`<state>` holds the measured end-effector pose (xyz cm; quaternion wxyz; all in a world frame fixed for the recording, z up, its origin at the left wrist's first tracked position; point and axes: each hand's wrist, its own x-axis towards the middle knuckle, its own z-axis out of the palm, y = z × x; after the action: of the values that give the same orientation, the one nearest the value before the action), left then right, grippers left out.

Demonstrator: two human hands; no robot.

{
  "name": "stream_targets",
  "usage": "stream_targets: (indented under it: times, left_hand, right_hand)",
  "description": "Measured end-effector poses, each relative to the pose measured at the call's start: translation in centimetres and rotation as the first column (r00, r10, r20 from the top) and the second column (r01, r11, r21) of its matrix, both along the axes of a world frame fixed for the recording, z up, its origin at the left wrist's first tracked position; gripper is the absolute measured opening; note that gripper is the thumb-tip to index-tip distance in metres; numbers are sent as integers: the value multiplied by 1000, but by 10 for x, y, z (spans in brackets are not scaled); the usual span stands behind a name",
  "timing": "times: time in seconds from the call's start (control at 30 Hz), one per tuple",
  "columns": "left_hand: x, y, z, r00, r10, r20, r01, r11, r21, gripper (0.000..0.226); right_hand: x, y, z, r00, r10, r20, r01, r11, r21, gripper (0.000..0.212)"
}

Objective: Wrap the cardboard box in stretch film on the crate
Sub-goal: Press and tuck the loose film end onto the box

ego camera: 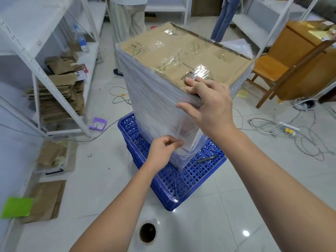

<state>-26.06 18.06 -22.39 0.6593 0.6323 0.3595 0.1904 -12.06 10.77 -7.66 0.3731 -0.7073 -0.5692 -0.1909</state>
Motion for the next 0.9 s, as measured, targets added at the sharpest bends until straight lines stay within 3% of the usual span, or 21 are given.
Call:
stream_targets:
  times: [0.13, 0.3, 0.53, 0.9]
  left_hand:
    - [6, 10, 15, 997, 21, -72, -18, 999, 37, 13]
    - [13, 23, 20, 994, -21, -105, 33, 993, 111, 32]
    - [9, 27, 29, 981, -105, -162, 138, 968, 210, 38]
    - [-4, 37, 70, 982, -187, 33, 184, 979, 91, 19]
  right_hand:
    - [6, -8, 4, 998, 57, 12, -55, 989, -138, 80]
    - [5, -8, -1, 998, -3, 63, 11, 993, -119, 69]
    - [6, -7, 1, 997, -32, 73, 42, 990, -131, 62]
    - [5, -9, 15, 998, 47, -32, -53, 964, -260, 86]
